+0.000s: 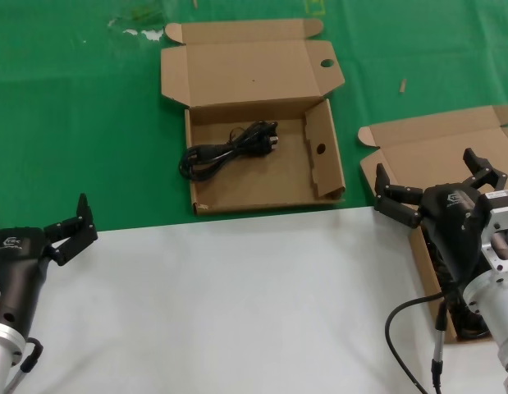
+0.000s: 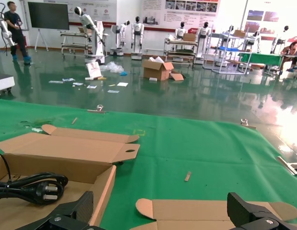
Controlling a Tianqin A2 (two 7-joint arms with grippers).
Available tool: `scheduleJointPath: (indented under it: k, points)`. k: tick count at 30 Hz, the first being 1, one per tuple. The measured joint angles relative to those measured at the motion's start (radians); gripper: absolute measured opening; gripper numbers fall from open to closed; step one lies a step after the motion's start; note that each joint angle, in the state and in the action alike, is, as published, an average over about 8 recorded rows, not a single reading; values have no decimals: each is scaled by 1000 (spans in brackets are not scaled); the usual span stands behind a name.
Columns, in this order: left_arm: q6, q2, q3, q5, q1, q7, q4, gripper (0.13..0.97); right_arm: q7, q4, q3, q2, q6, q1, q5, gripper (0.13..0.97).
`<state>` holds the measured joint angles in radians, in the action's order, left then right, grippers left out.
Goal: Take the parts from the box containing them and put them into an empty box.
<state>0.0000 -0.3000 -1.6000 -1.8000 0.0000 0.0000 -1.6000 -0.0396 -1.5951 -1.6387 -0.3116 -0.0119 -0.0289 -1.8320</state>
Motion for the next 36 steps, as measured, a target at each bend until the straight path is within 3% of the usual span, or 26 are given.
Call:
scheduleJointPath:
  k: [36]
  points:
    - [0, 0, 0, 0, 0, 0, 0, 966, 0, 0, 0, 0, 0, 0, 0, 966]
